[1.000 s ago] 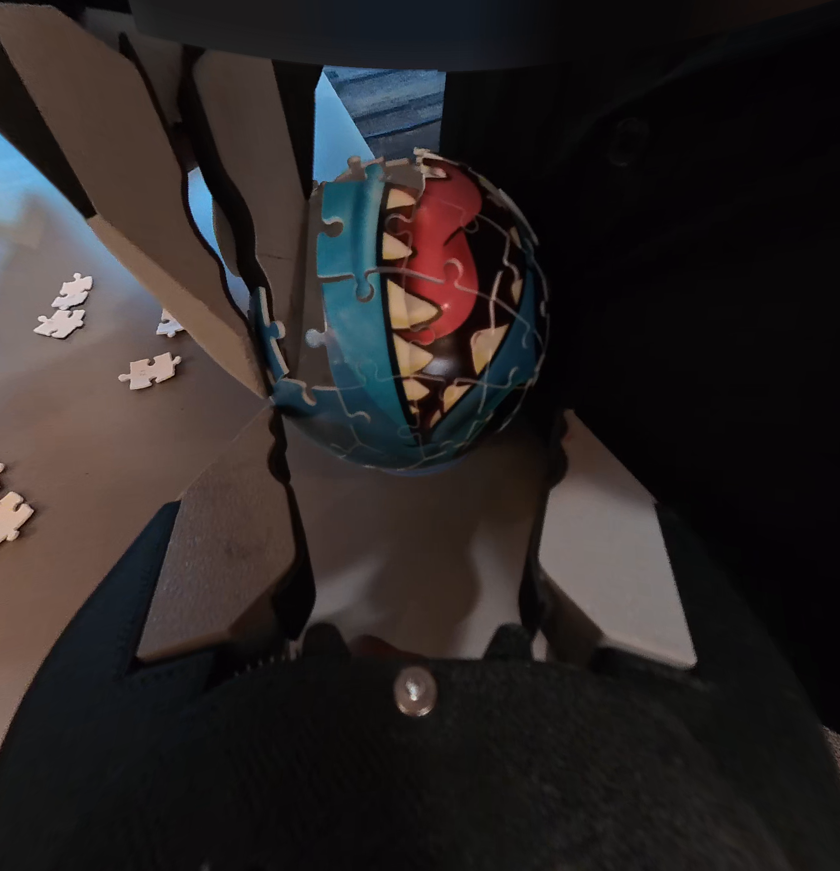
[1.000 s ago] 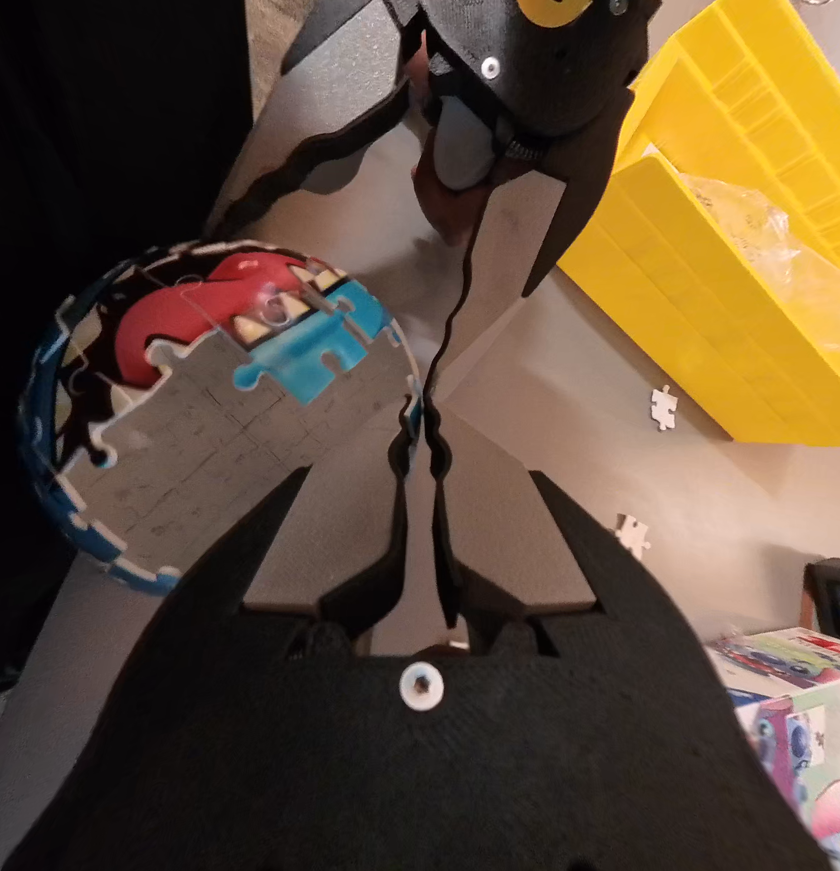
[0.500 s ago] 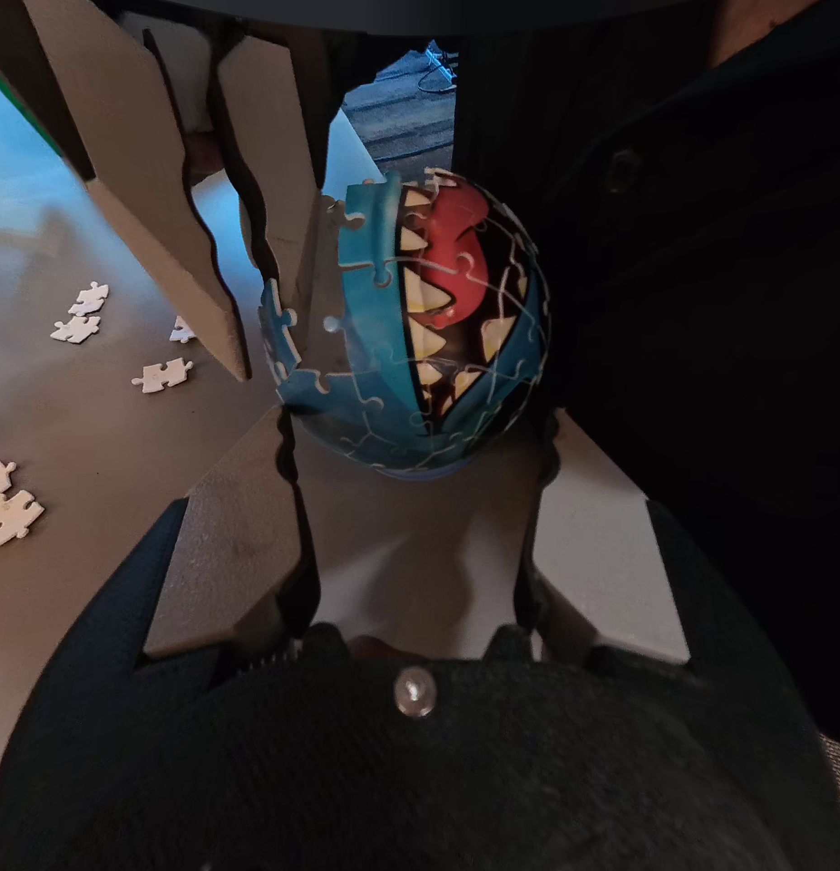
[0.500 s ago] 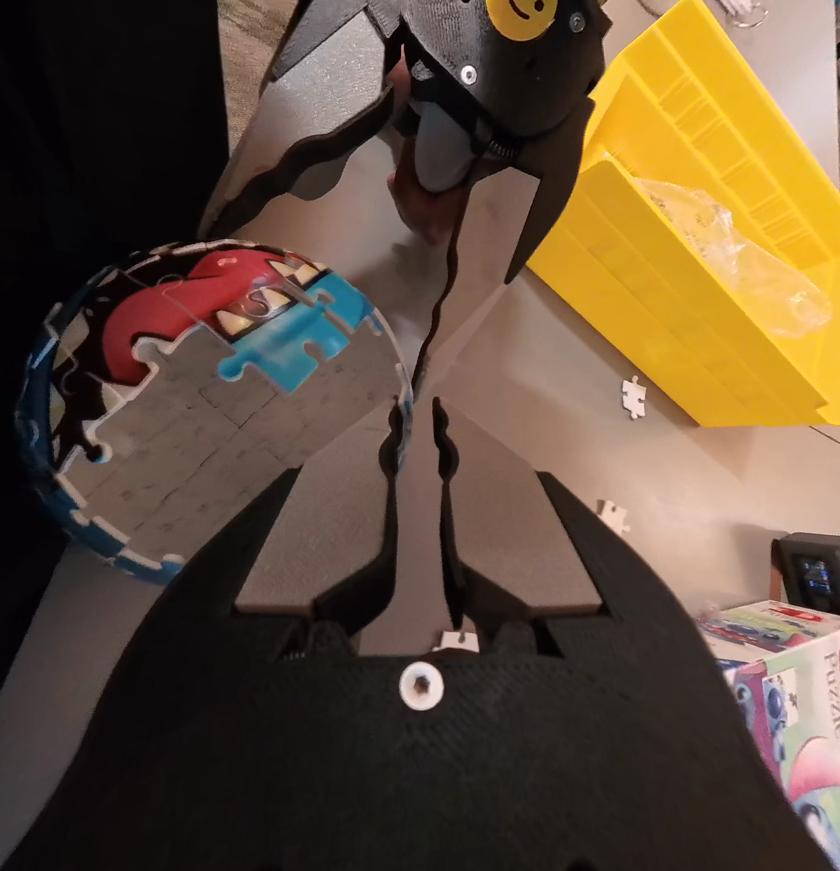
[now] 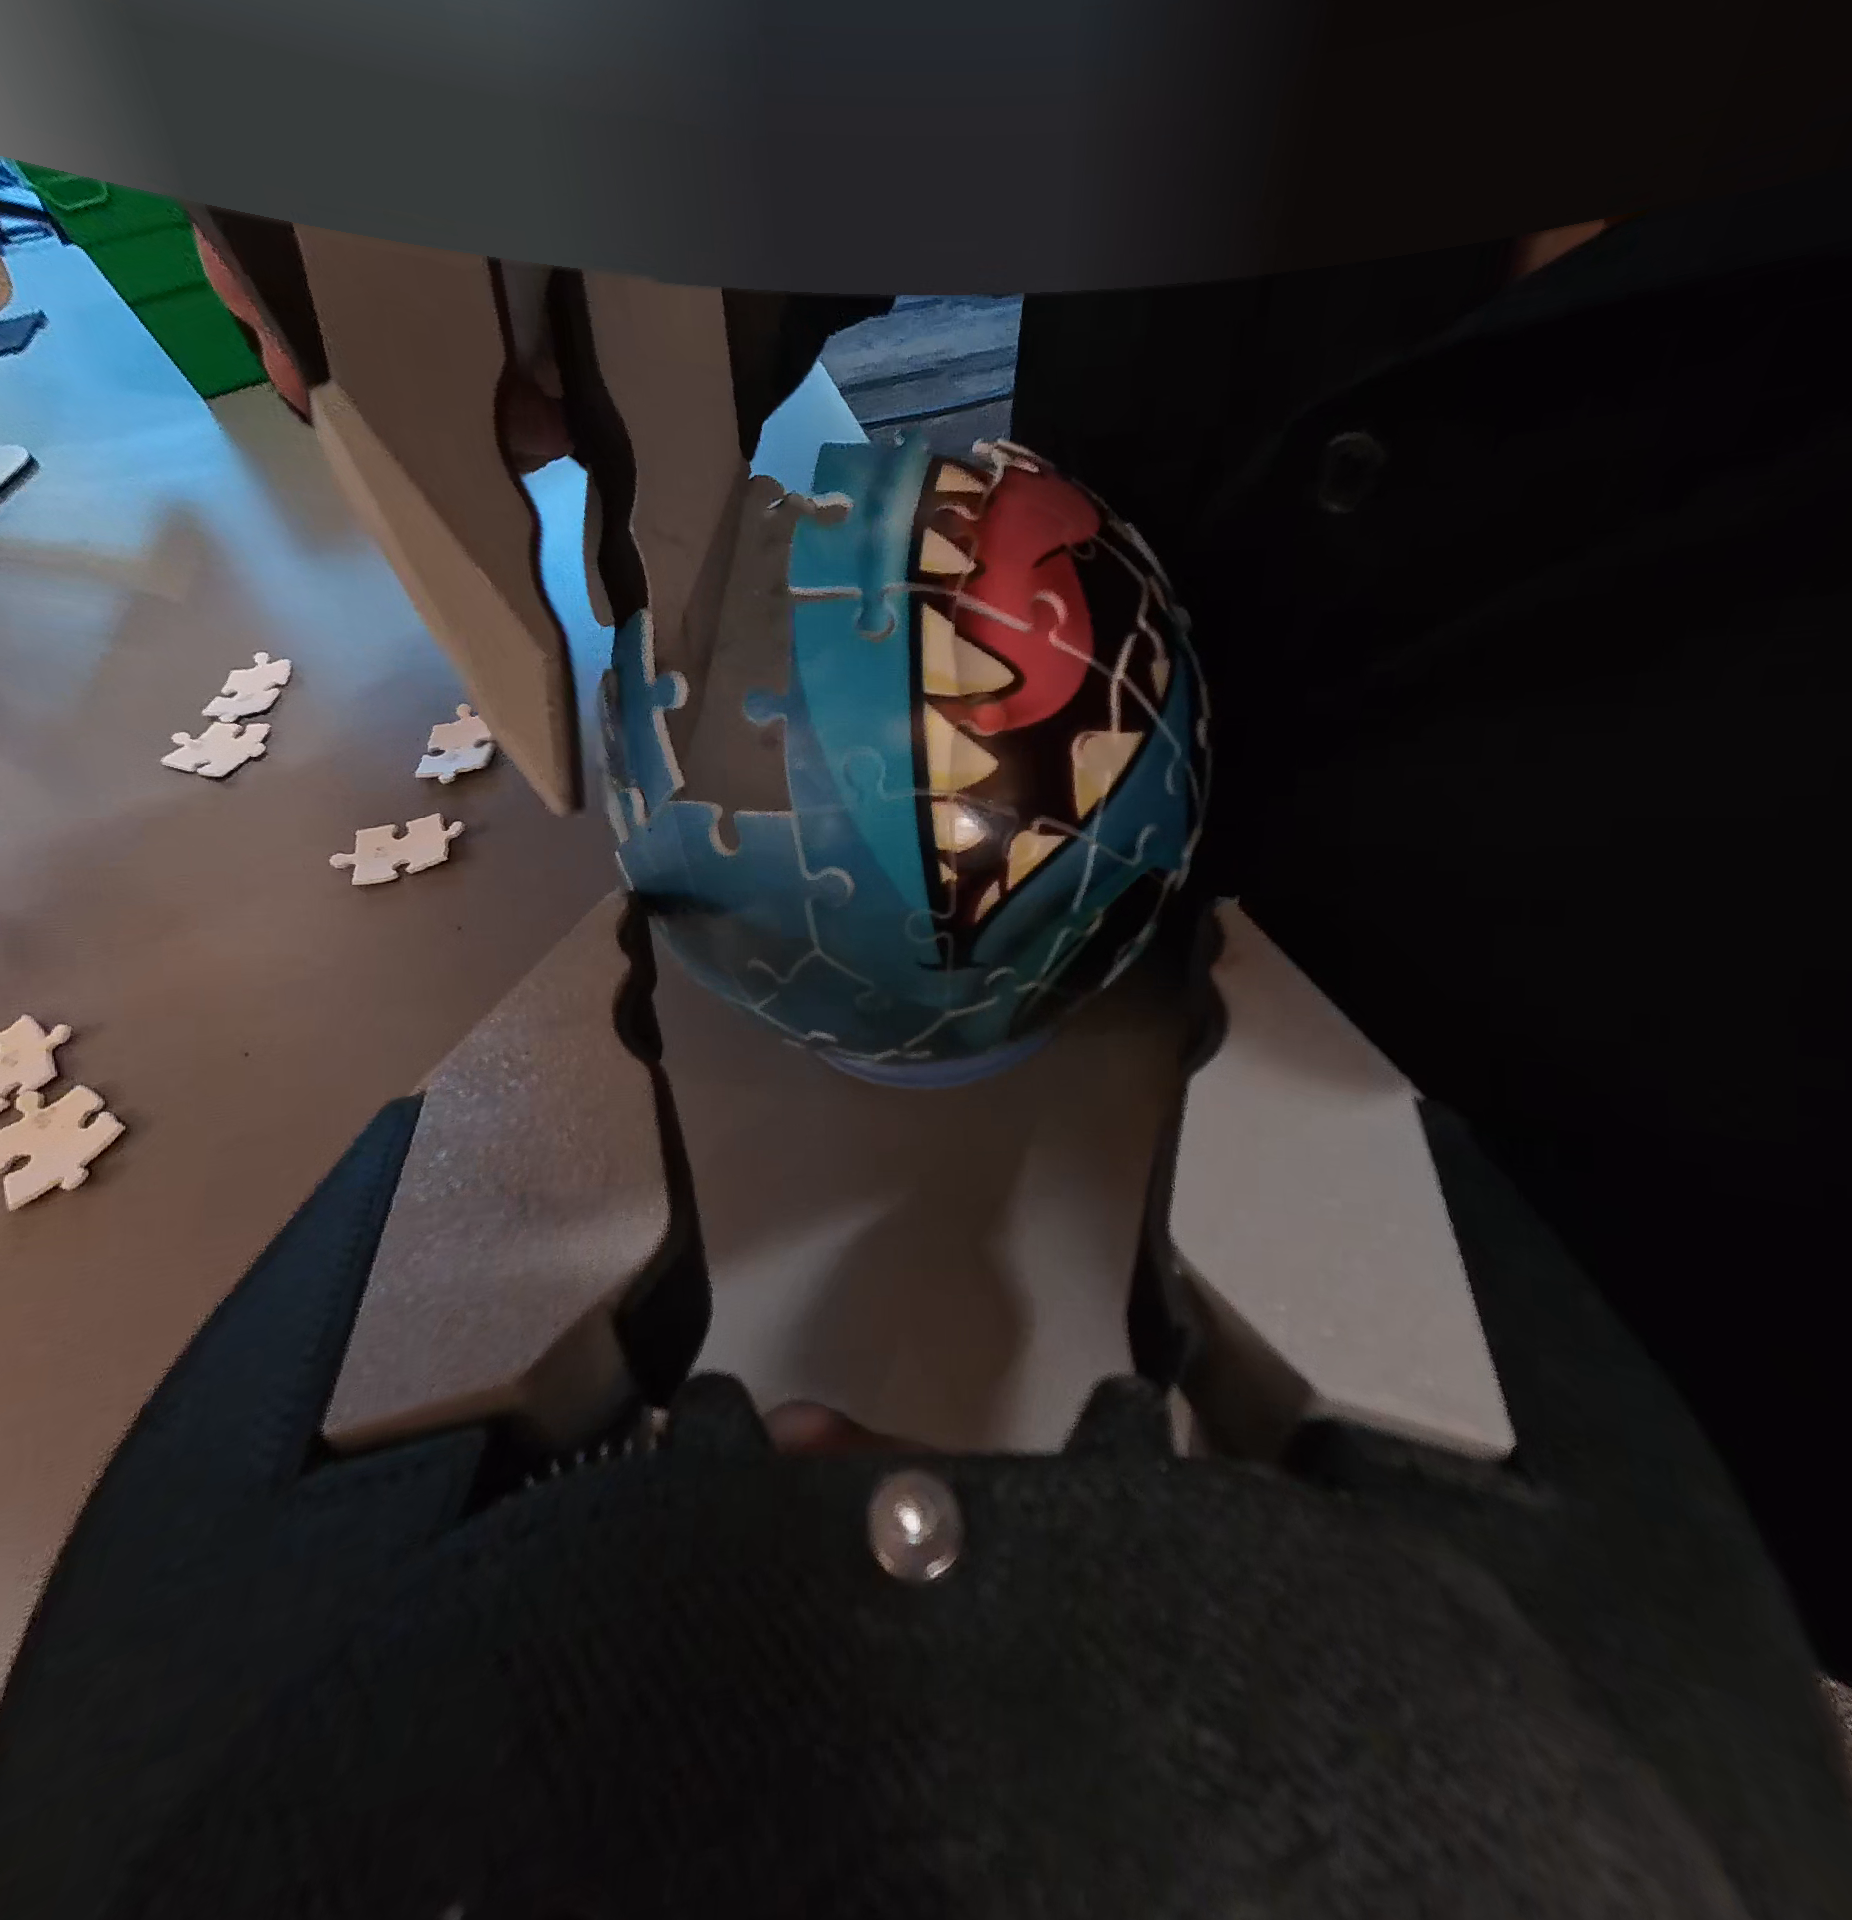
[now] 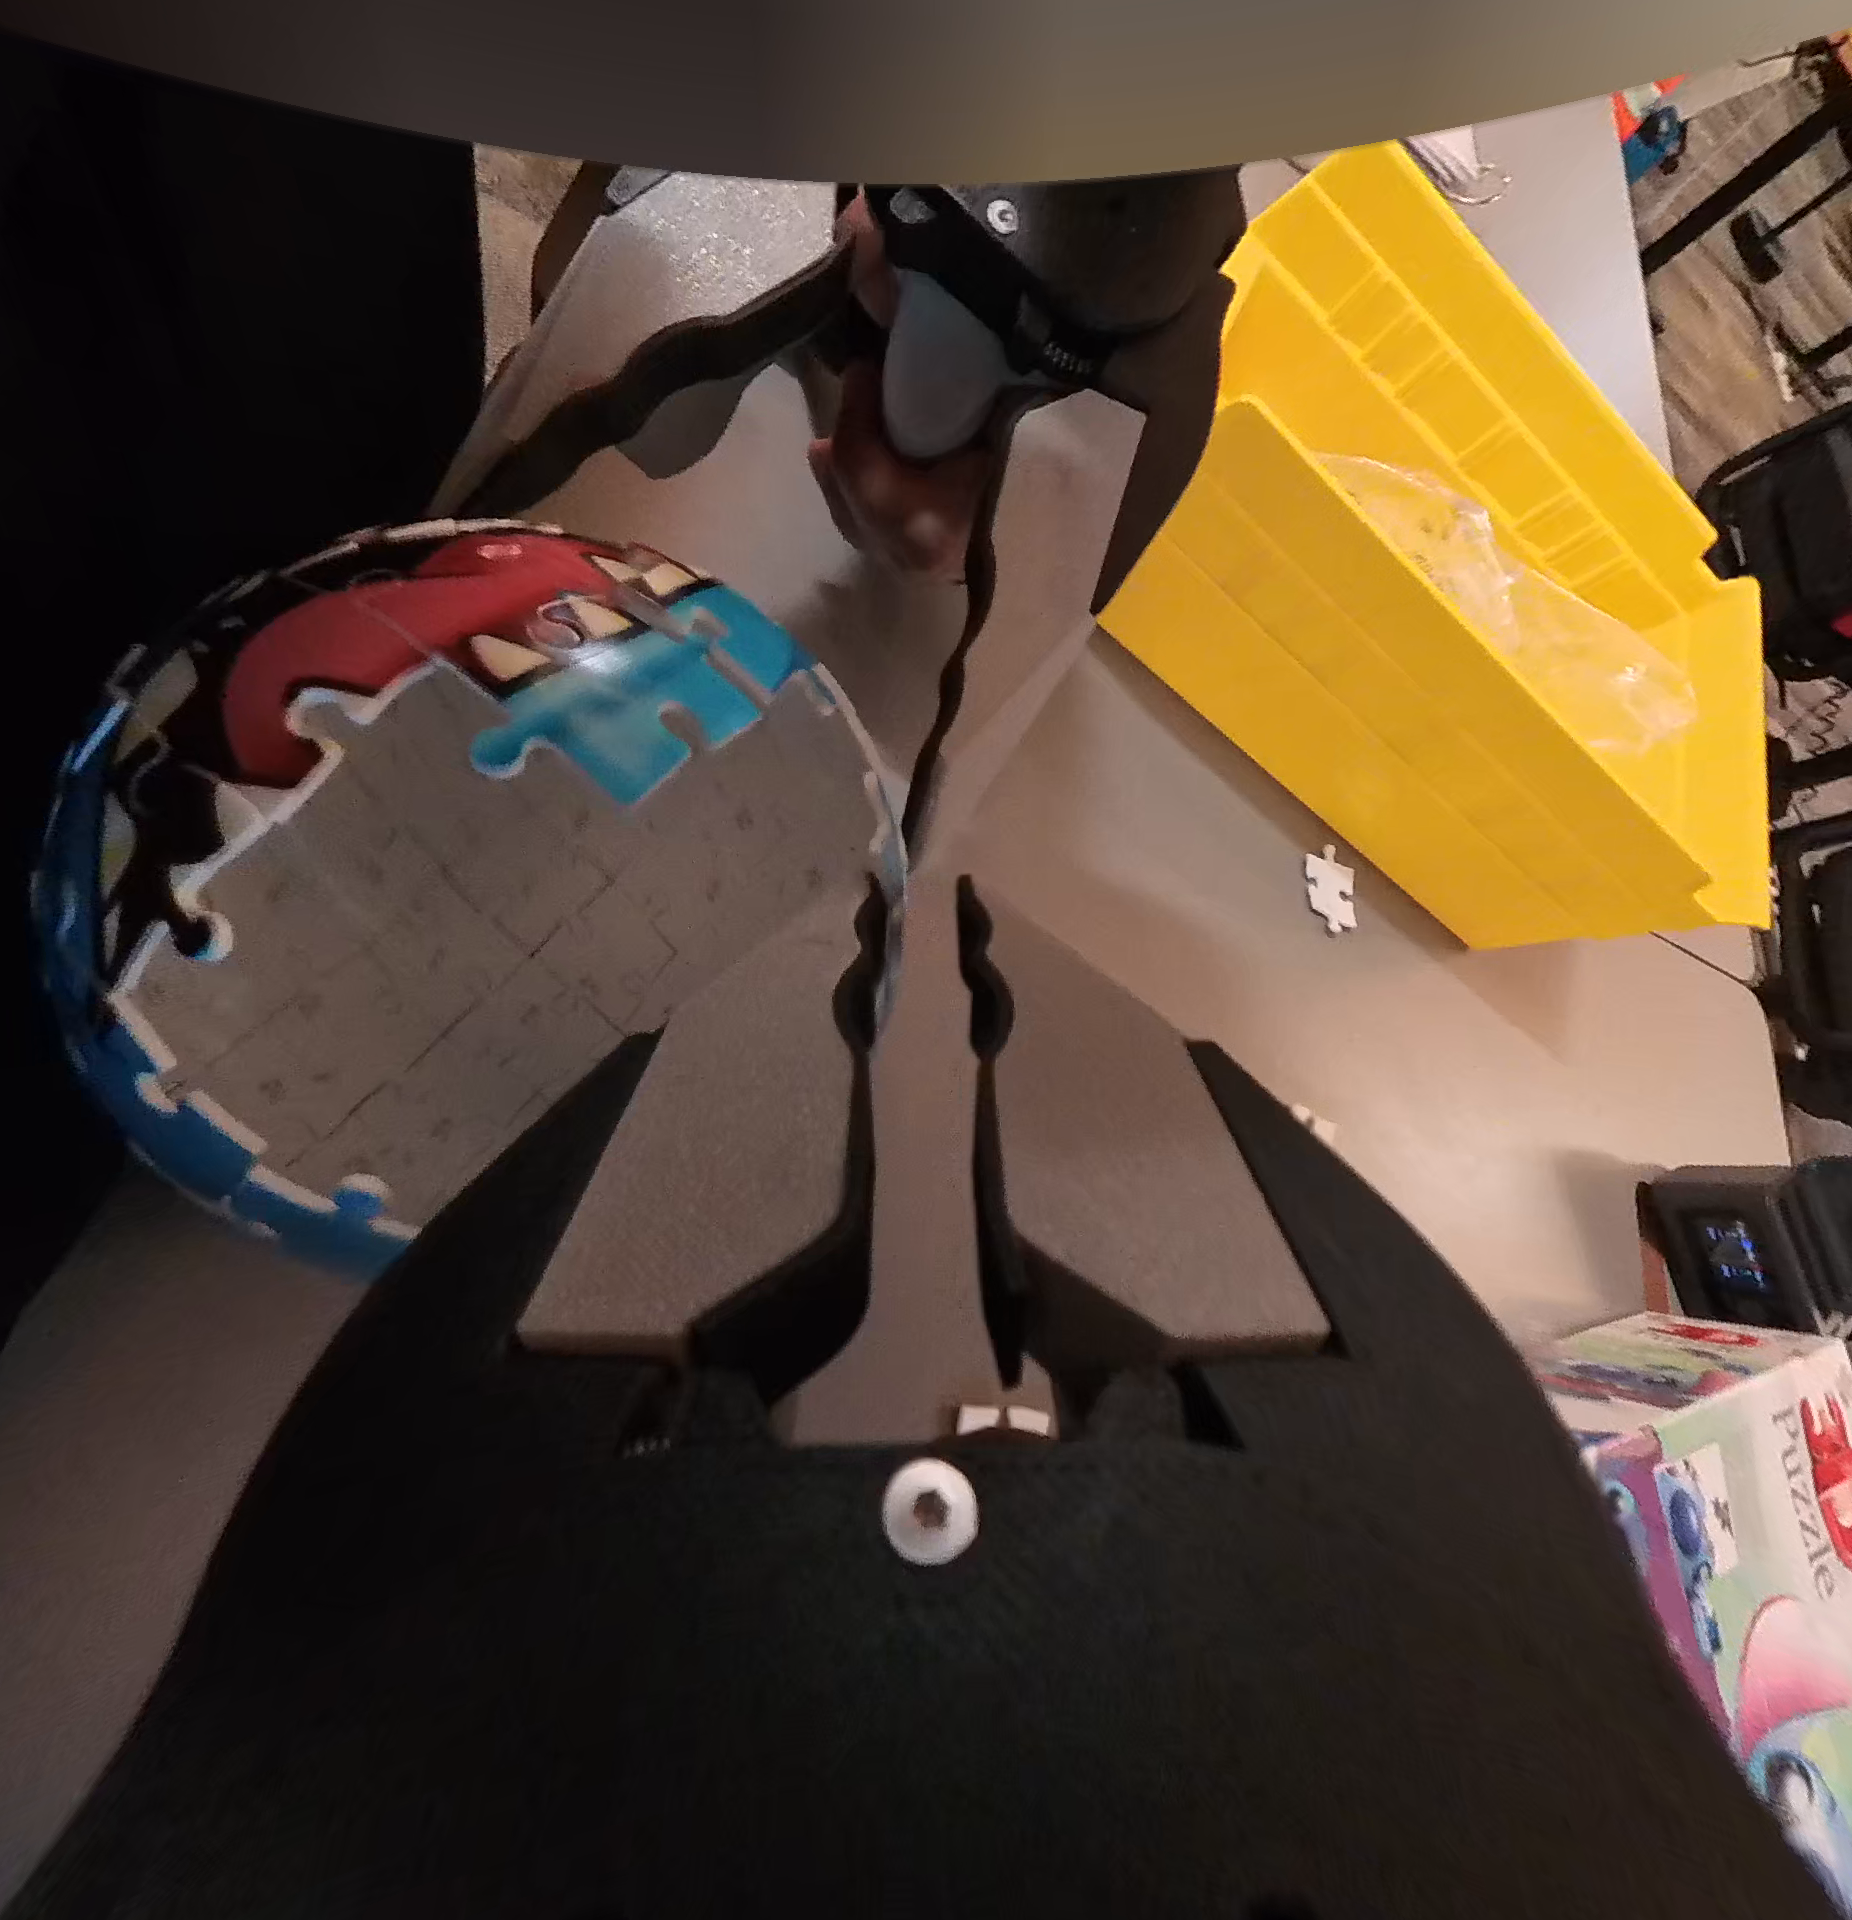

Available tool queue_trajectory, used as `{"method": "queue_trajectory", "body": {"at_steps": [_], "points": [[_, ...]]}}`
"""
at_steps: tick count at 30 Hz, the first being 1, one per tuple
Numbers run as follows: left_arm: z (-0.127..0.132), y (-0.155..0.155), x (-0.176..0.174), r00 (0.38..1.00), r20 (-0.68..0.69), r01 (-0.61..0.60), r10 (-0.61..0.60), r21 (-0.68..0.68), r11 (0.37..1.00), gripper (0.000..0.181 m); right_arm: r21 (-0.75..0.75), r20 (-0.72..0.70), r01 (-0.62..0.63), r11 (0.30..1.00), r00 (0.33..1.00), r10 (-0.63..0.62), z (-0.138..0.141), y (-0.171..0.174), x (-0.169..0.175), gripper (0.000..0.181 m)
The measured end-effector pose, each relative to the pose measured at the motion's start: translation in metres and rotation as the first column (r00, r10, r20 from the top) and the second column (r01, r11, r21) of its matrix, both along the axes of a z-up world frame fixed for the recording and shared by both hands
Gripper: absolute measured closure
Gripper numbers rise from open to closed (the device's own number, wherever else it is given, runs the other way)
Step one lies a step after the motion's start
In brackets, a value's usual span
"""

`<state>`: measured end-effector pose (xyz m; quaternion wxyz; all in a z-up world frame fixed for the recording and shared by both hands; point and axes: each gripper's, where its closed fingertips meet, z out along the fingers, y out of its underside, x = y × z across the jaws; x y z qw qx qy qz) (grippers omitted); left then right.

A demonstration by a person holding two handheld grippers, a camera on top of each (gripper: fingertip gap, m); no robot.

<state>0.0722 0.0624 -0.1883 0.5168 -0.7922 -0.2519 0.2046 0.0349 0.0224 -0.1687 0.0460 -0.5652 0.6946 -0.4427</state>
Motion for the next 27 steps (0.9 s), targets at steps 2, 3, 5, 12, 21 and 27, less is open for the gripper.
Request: {"method": "queue_trajectory", "body": {"at_steps": [2,3,5,12,21,27], "points": [[0.0002,-0.0001,-0.0001,1.000,-0.001,-0.001,0.001,0.003,1.000,0.080,-0.002,0.008,0.012,1.000,1.000,-0.012,0.0012,-0.0004,-0.0029,0.167],[0.0001,0.0000,0.0000,1.000,-0.001,0.000,0.000,0.003,1.000,0.080,0.000,0.014,0.014,1.000,1.000,-0.014,0.0018,0.0000,-0.0036,0.167],[0.0002,0.0004,0.0000,1.000,0.000,0.001,-0.001,0.006,1.000,0.080,0.001,0.016,0.014,1.000,1.000,-0.014,0.0022,0.0008,-0.0042,0.167],[0.0007,0.0004,-0.0001,1.000,0.001,0.000,0.000,0.013,1.000,0.080,-0.019,0.002,-0.007,1.000,1.000,0.007,-0.0005,0.0032,-0.0014,0.176],[0.0021,0.0003,-0.0004,1.000,0.003,0.000,0.000,0.028,1.000,0.080,-0.126,-0.032,0.020,0.992,0.999,-0.024,0.0035,-0.0008,-0.0036,0.168],[0.0037,0.0012,-0.0008,1.000,0.001,0.000,0.000,0.045,0.999,0.079,-0.125,-0.016,0.024,0.992,1.000,-0.026,0.0027,0.0005,-0.0051,0.169]]}}
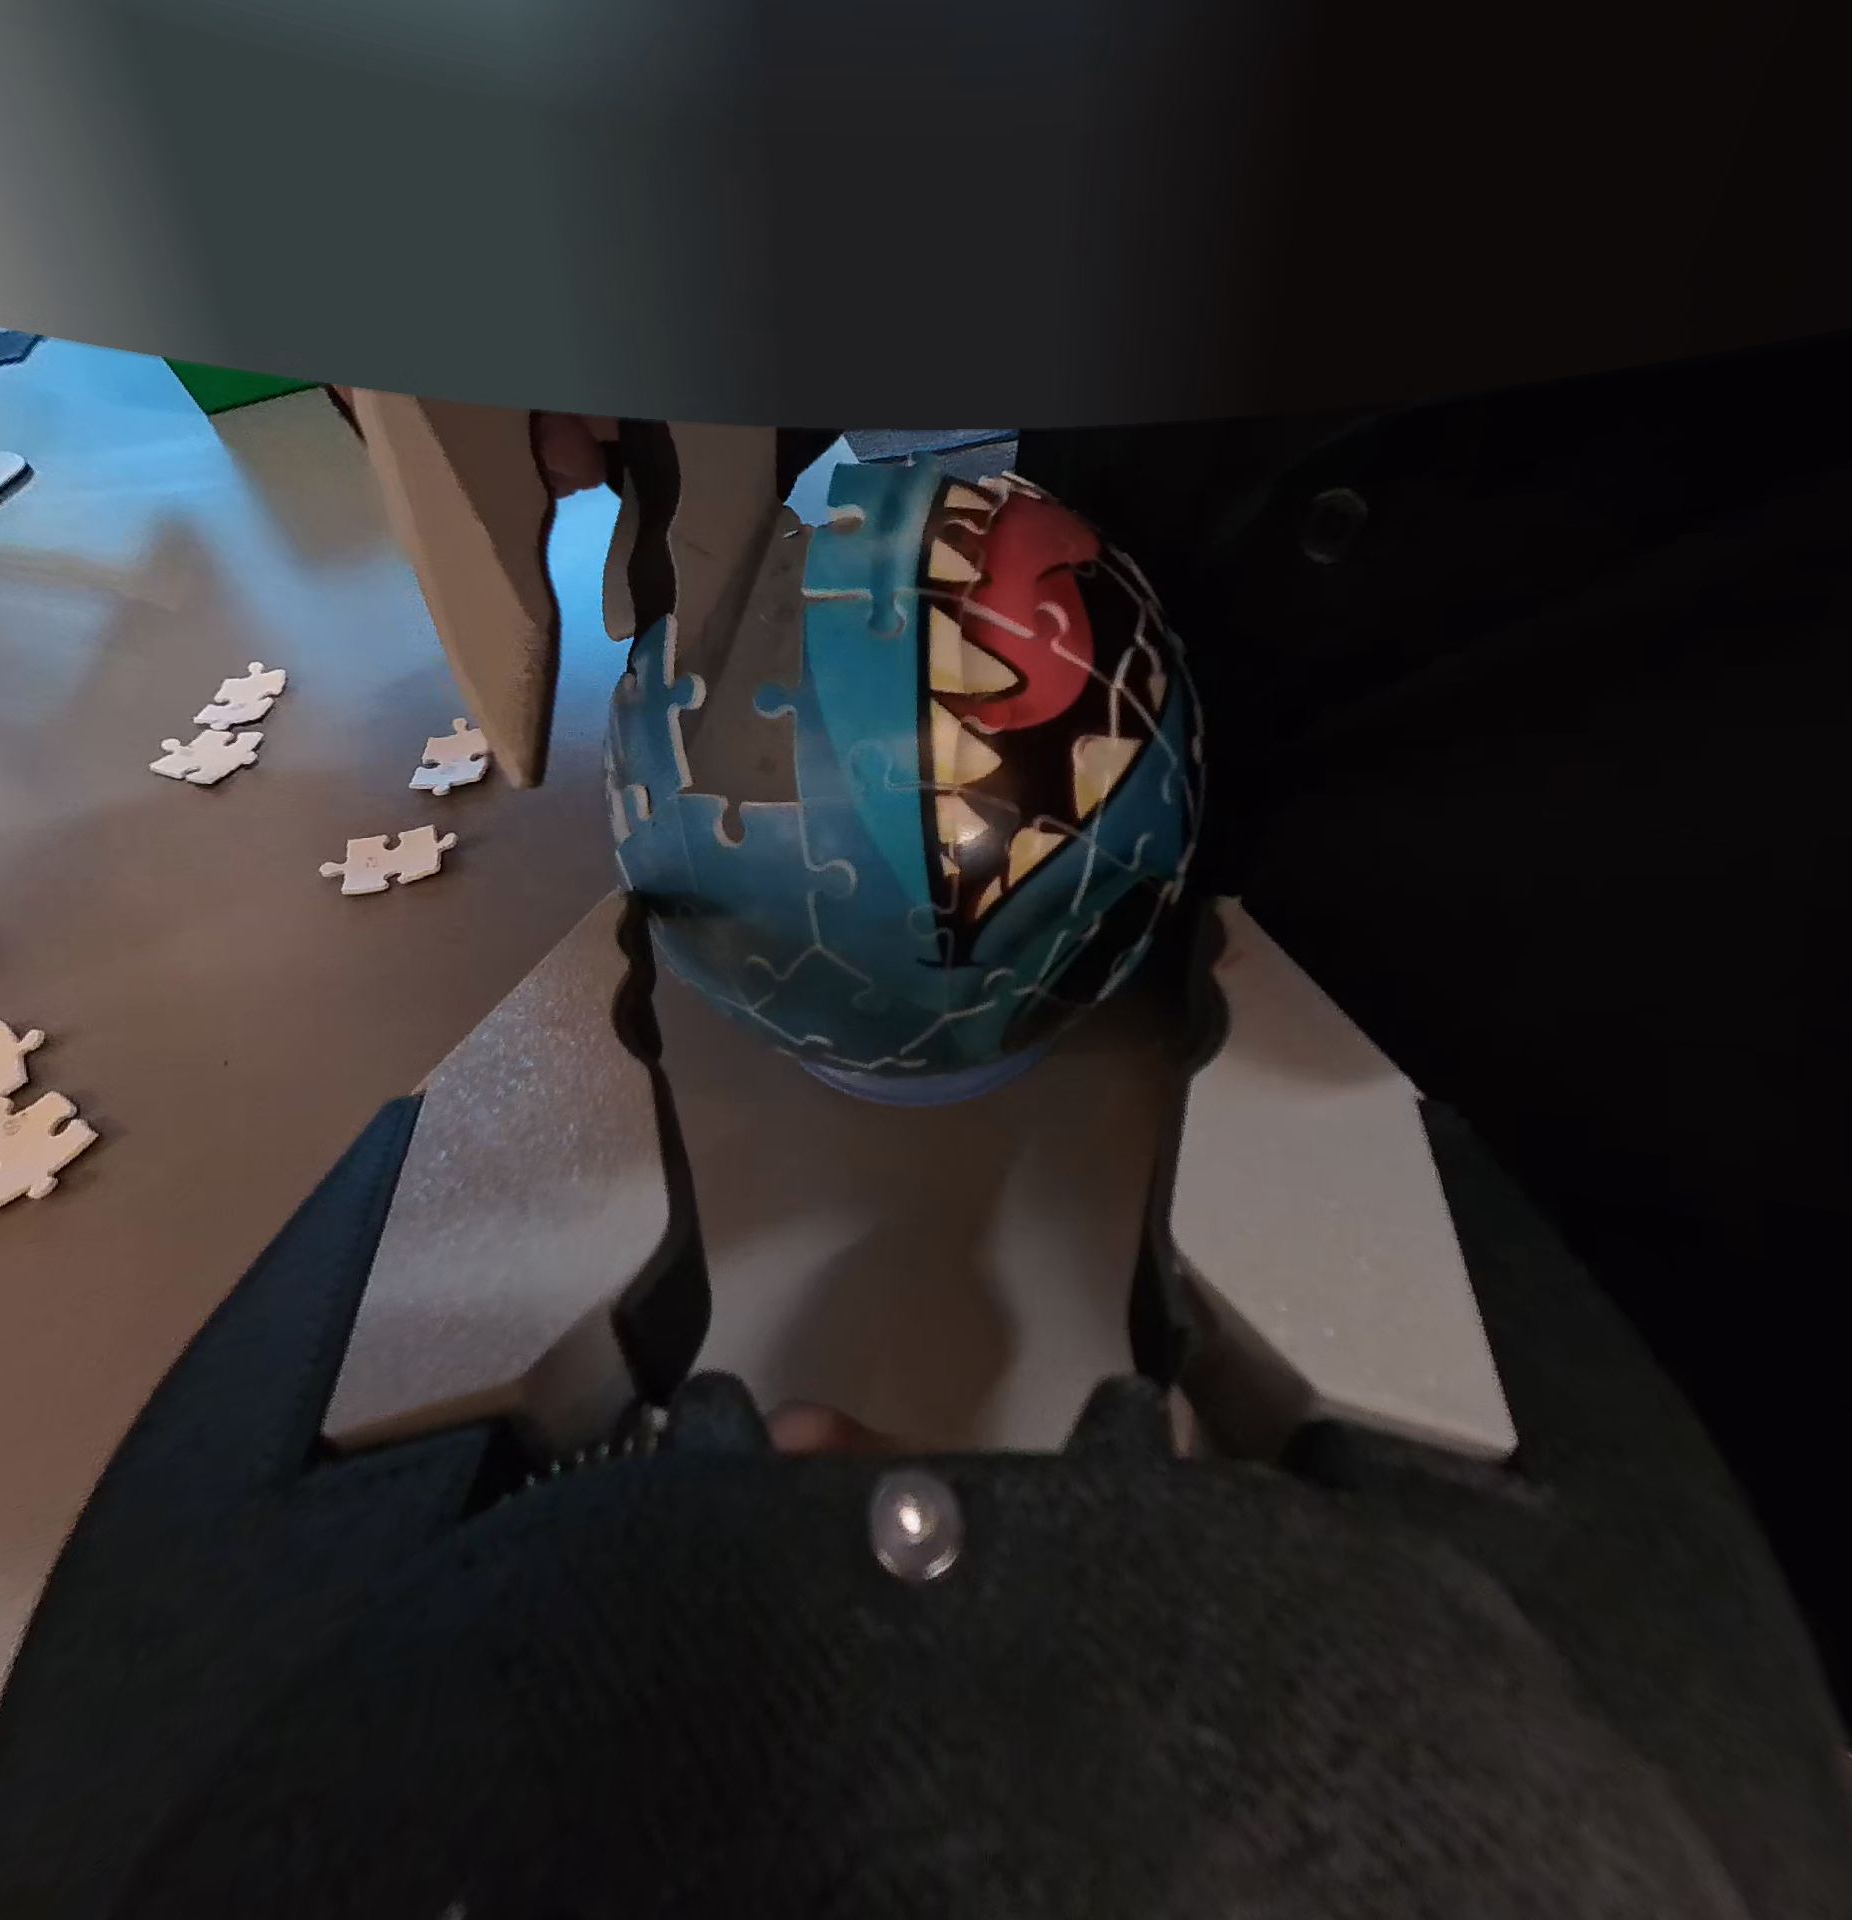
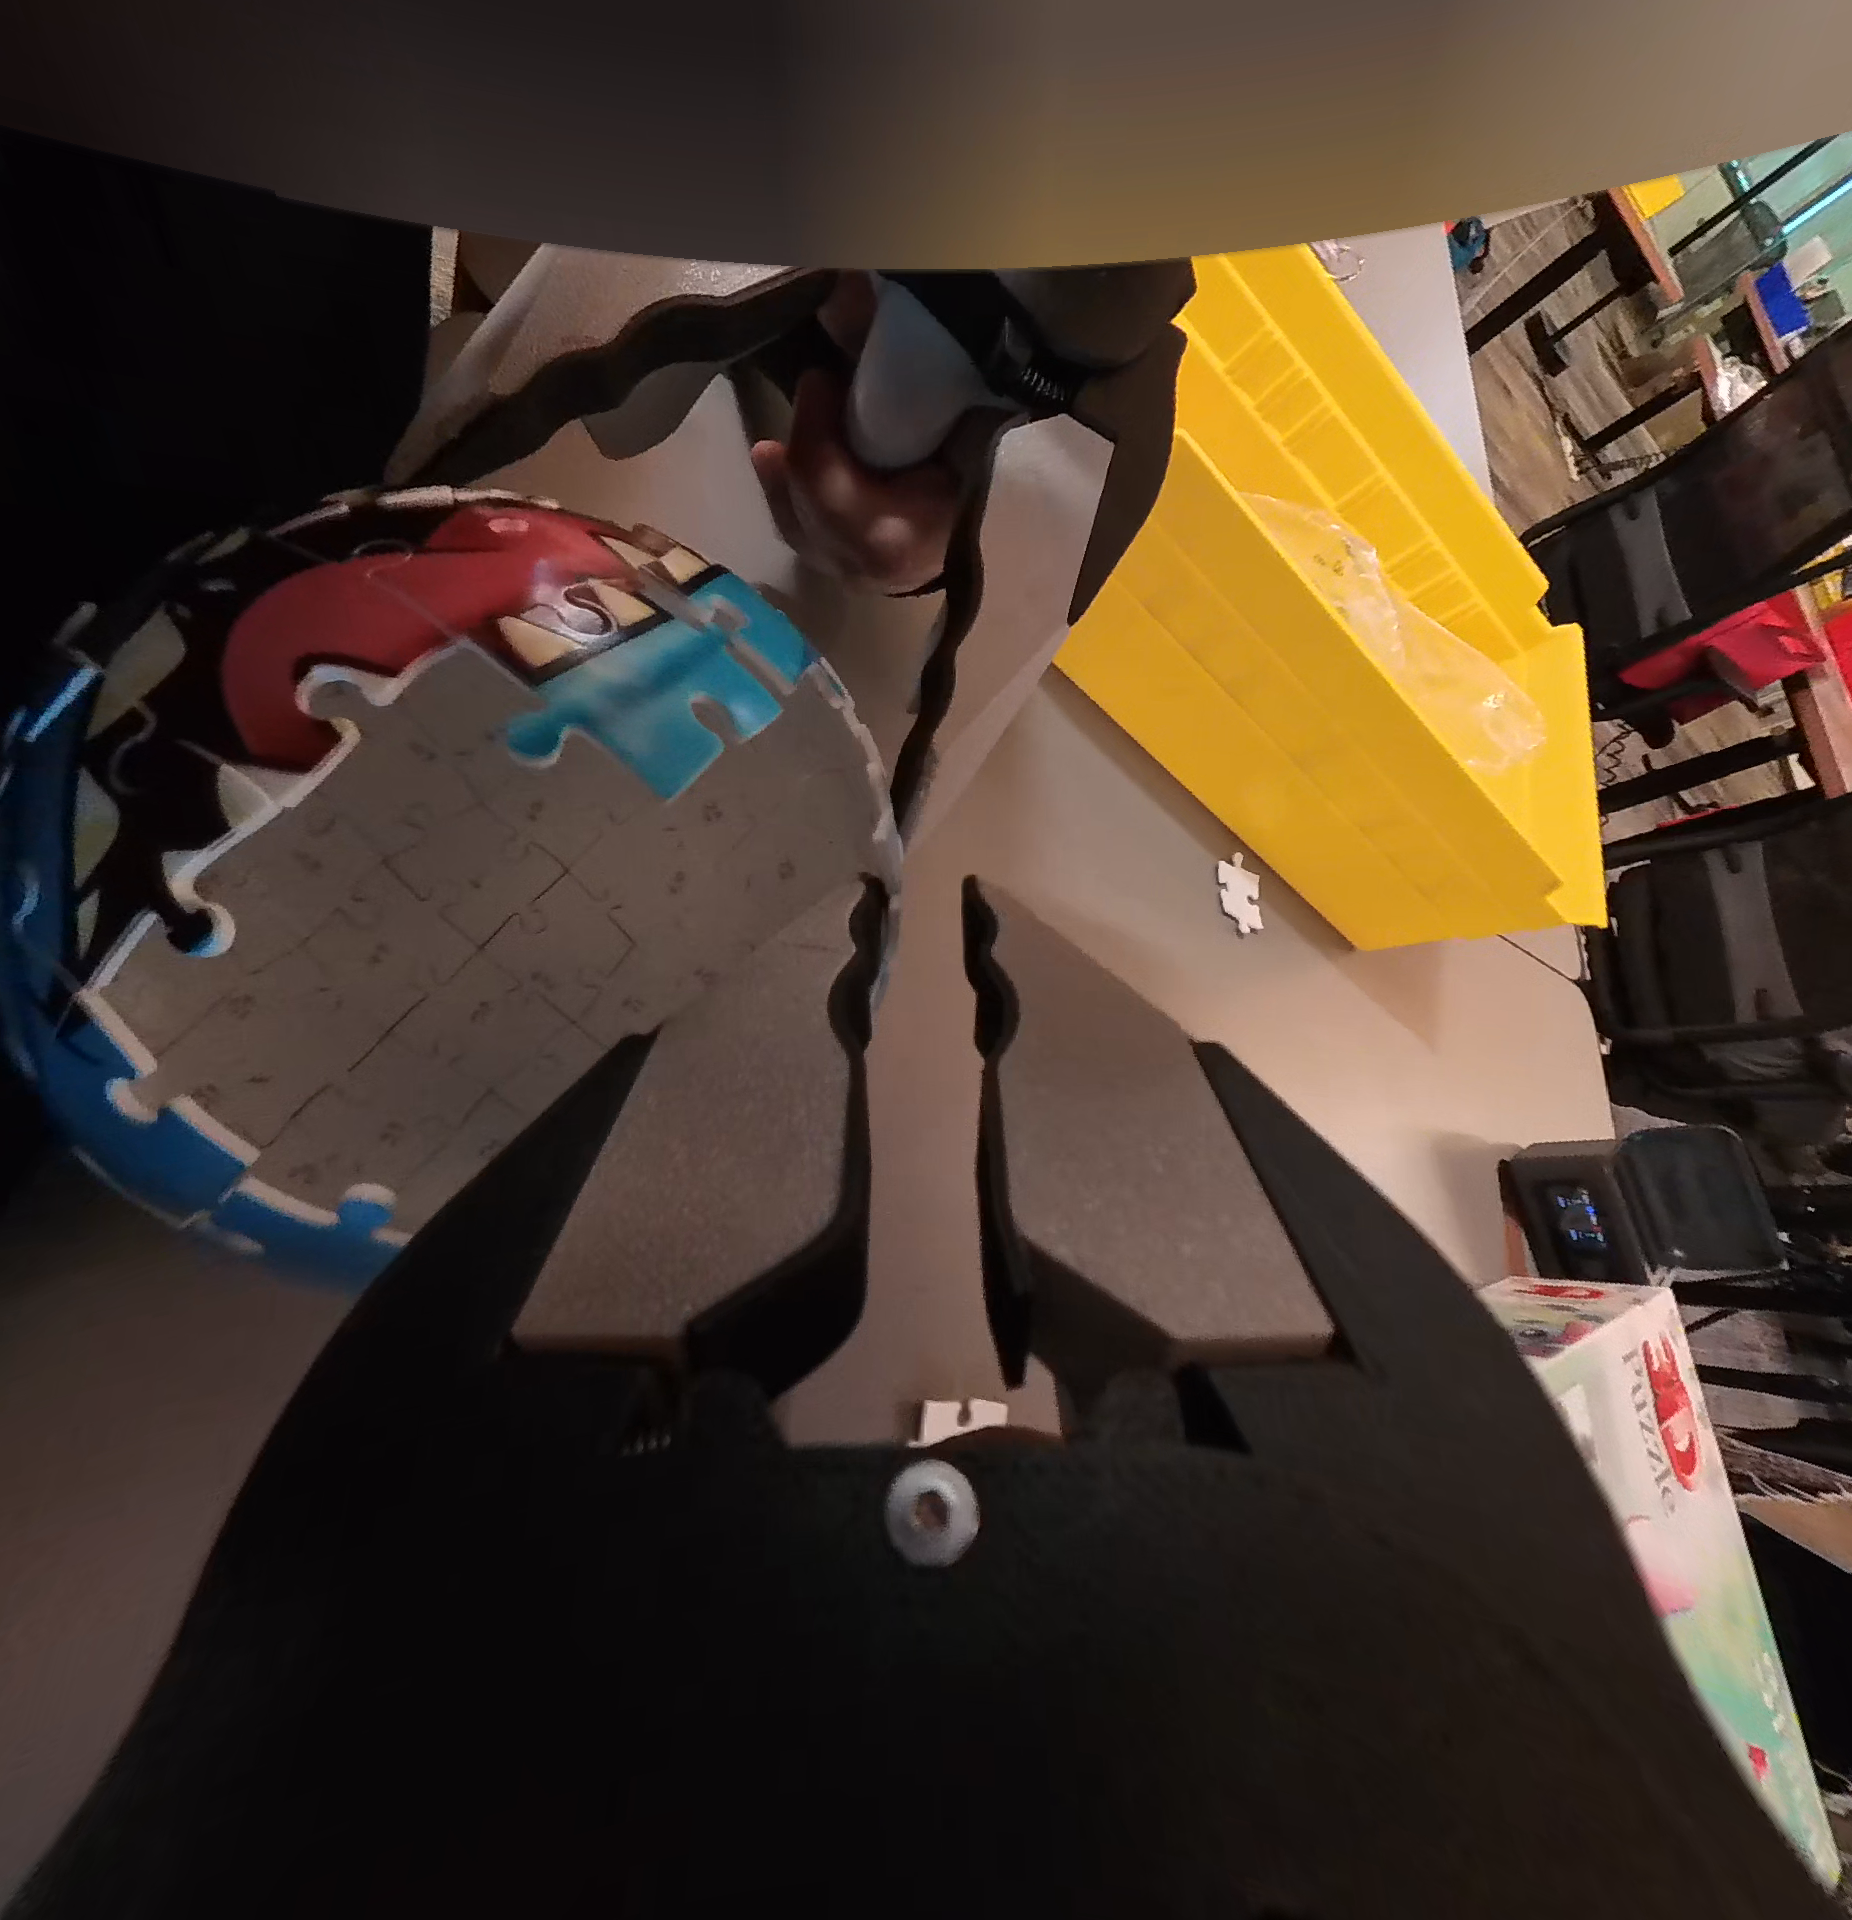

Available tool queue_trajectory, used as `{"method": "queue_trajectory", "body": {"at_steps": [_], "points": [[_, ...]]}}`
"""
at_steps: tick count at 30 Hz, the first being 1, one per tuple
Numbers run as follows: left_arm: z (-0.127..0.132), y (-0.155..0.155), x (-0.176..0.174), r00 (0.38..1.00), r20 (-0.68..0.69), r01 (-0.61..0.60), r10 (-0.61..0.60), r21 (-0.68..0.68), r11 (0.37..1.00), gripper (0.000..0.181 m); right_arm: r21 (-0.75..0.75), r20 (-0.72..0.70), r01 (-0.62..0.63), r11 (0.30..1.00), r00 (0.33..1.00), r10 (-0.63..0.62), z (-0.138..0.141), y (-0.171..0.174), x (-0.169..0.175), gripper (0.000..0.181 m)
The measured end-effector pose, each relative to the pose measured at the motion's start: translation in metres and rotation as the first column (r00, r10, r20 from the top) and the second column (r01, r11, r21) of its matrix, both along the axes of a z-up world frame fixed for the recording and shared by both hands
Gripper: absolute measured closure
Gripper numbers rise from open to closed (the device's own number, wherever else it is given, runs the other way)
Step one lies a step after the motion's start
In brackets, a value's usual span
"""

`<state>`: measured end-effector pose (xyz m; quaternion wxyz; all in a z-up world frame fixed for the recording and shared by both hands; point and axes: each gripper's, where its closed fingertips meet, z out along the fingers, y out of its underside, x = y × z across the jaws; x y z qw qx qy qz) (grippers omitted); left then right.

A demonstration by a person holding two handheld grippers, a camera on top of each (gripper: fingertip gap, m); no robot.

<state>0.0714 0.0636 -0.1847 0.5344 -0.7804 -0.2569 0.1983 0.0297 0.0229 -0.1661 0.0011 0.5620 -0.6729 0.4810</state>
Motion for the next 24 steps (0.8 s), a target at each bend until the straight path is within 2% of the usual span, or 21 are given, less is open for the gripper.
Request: {"method": "queue_trajectory", "body": {"at_steps": [4,14,22,24], "points": [[-0.001,0.000,0.000,1.000,0.007,0.000,0.000,0.002,1.000,0.079,0.024,-0.026,0.013,1.000,1.000,-0.012,-0.003,-0.002,-0.002,0.168],[-0.003,0.000,0.000,1.000,0.017,0.002,-0.002,0.010,1.000,0.078,0.050,-0.196,0.042,0.998,0.980,-0.032,-0.007,0.000,-0.005,0.168],[-0.002,0.003,0.002,1.000,0.023,0.006,-0.007,0.028,1.000,0.077,0.088,-0.205,0.076,0.993,0.977,-0.057,-0.011,0.001,-0.007,0.168],[-0.002,0.003,0.002,1.000,0.024,0.004,-0.005,0.031,1.000,0.077,0.102,-0.216,0.068,0.992,0.975,-0.045,-0.014,0.004,-0.005,0.177]]}}
